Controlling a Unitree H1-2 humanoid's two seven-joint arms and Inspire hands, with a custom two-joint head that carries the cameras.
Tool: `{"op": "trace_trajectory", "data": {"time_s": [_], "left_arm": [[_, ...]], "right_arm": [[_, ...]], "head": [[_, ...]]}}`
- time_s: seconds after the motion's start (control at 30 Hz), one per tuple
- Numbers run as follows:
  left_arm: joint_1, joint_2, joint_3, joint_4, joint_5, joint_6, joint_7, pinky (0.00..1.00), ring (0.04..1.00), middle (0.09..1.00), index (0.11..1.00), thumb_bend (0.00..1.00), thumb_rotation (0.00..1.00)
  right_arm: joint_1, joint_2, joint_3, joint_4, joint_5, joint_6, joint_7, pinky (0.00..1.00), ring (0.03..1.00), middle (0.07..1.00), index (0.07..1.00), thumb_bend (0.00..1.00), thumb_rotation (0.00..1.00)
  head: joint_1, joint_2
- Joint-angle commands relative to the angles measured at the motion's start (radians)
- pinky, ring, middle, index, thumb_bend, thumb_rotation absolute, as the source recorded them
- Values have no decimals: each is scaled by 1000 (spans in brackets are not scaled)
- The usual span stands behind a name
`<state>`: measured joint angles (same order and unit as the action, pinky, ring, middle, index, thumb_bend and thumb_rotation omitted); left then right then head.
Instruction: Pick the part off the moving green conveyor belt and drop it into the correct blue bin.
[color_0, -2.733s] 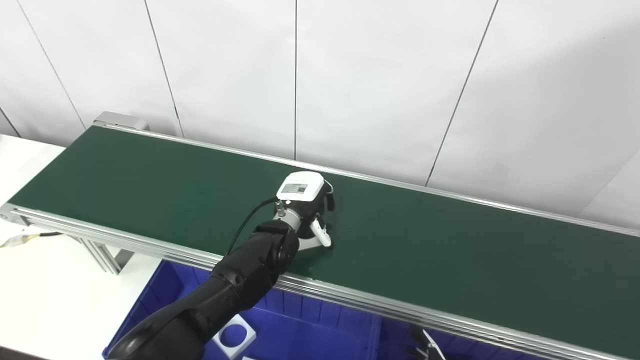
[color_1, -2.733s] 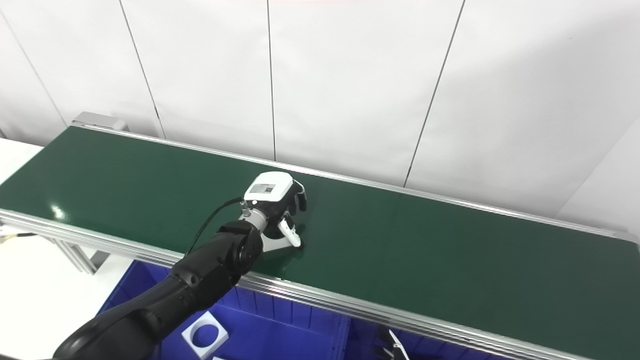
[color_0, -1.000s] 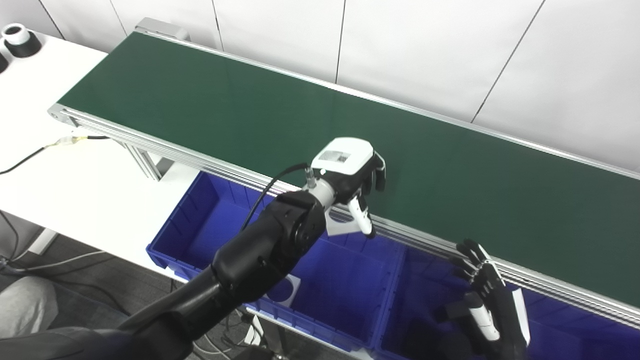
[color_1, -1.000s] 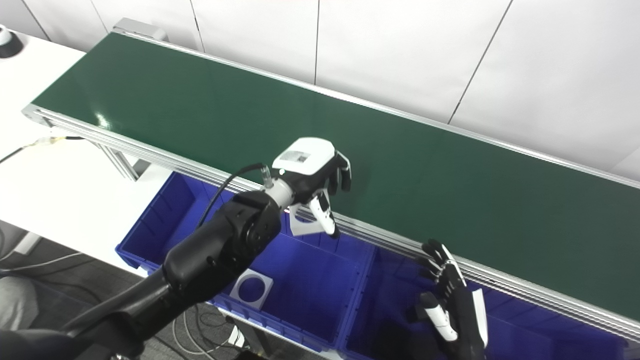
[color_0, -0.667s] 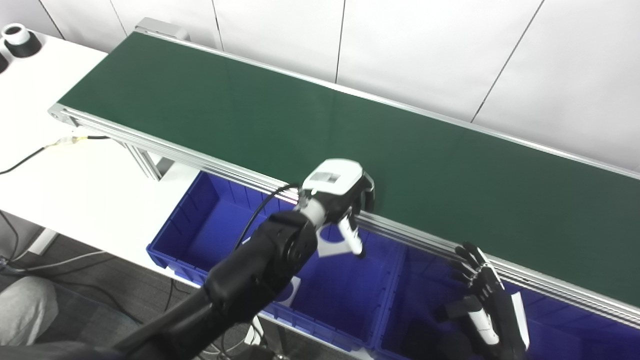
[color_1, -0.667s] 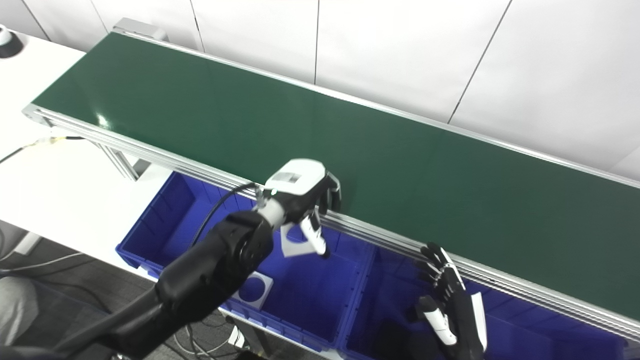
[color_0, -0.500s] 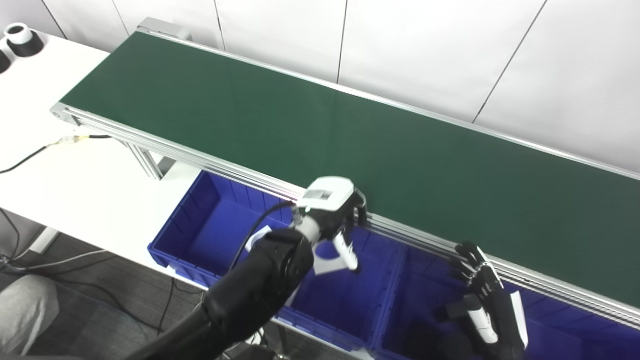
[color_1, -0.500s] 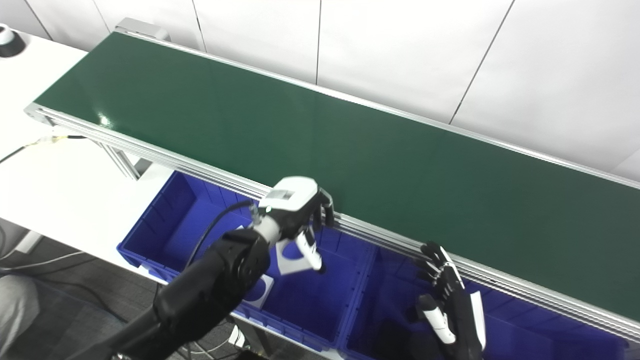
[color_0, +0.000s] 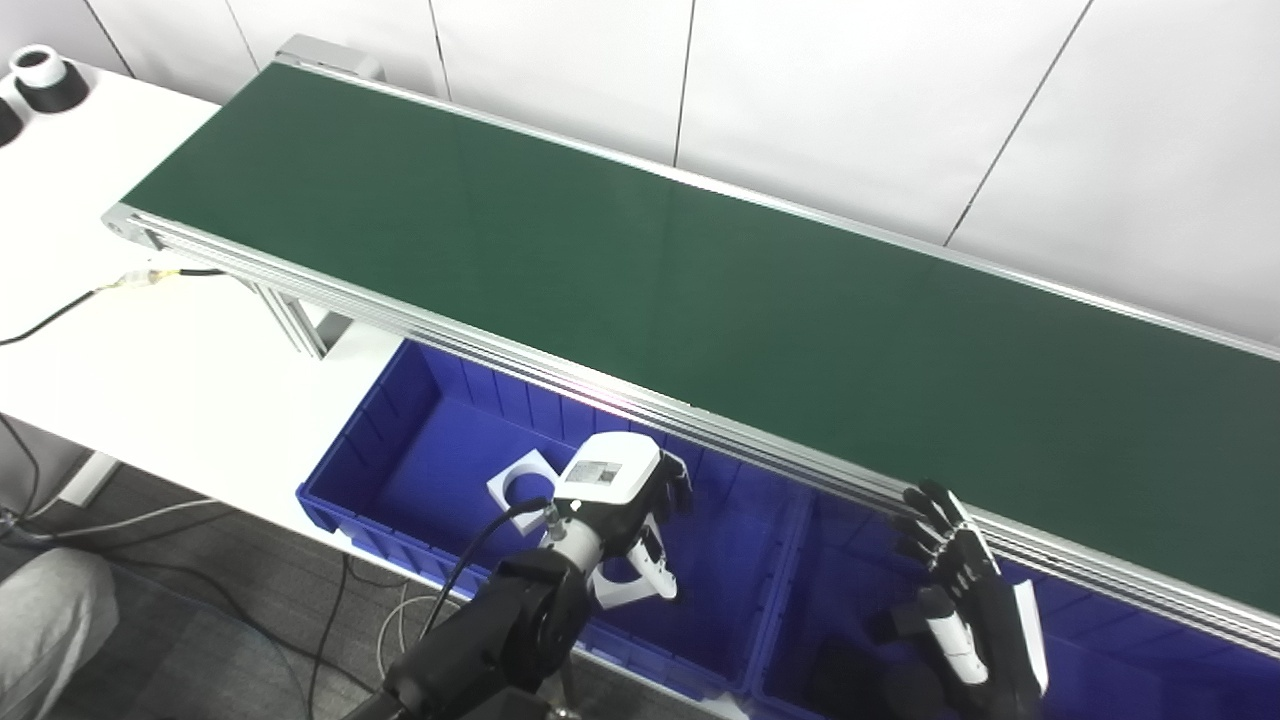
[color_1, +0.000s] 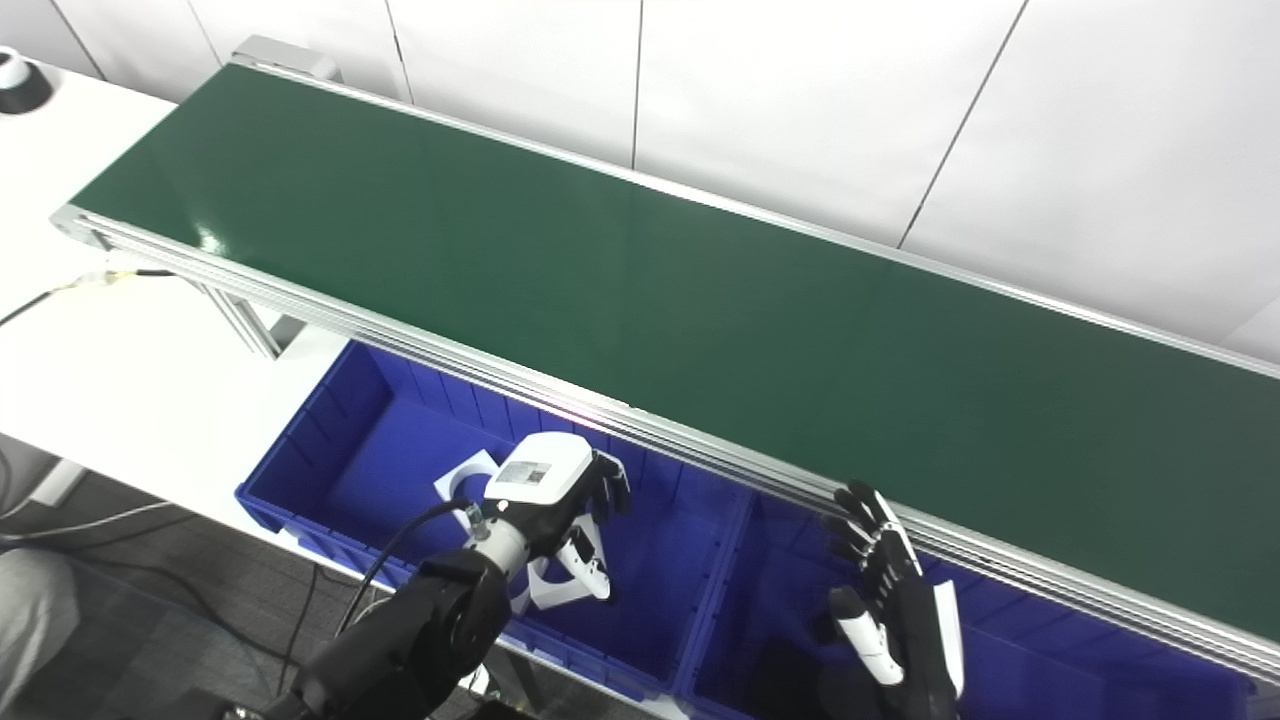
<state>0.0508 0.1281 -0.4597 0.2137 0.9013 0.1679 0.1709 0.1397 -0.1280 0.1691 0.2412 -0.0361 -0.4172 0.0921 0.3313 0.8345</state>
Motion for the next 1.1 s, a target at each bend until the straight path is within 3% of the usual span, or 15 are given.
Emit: {"op": "trace_trajectory", "data": {"time_s": [0.0, 0.17, 0.47, 0.6, 0.73, 0.77, 0.8, 0.83, 0.9, 1.07], "left_arm": [[-28, 1, 0, 9, -7, -63, 71, 400, 417, 438, 516, 520, 0], [-31, -1, -4, 24, -9, -79, 88, 408, 433, 446, 516, 520, 0], [-33, -7, 7, 48, -32, -146, 187, 424, 456, 486, 490, 522, 0], [-33, -5, 5, 43, -35, -145, 181, 420, 450, 480, 494, 522, 0], [-33, 3, 0, 32, -45, -136, 145, 467, 501, 497, 486, 524, 0], [-32, 6, -3, 30, -43, -136, 139, 475, 515, 539, 489, 523, 34], [-32, 9, -7, 29, -36, -138, 138, 480, 527, 569, 545, 741, 114], [-32, 11, -8, 29, -31, -139, 139, 481, 540, 595, 587, 895, 189], [-33, 17, -18, 27, -12, -135, 138, 492, 565, 626, 624, 980, 277], [-33, 23, -26, 19, -4, -129, 119, 492, 572, 632, 636, 1000, 353]], "right_arm": [[-9, 7, -7, -27, -2, -53, -6, 737, 788, 866, 893, 853, 817], [-6, 8, -7, -30, -5, -52, -6, 739, 788, 864, 892, 859, 818], [1, 9, -5, -30, -13, -52, -11, 727, 781, 848, 890, 867, 811], [2, 11, -5, -31, -14, -53, -10, 719, 779, 844, 890, 864, 805], [2, 12, -6, -31, -13, -53, -8, 724, 782, 853, 891, 870, 803], [2, 12, -6, -31, -12, -53, -7, 724, 782, 853, 891, 871, 804], [2, 12, -5, -31, -13, -53, -8, 725, 784, 853, 891, 872, 804], [2, 12, -5, -31, -14, -53, -8, 725, 784, 855, 892, 873, 806], [0, 11, -3, -30, -16, -53, -10, 721, 782, 861, 891, 865, 807], [-1, 13, -5, -26, -6, -53, -4, 727, 785, 870, 890, 862, 800]], "head": [[-3, -1], [-11, -12], [-15, -22], [-18, -21], [-19, -21], [-19, -21], [-20, -21], [-20, -21], [-22, -21], [-22, -21]]}}
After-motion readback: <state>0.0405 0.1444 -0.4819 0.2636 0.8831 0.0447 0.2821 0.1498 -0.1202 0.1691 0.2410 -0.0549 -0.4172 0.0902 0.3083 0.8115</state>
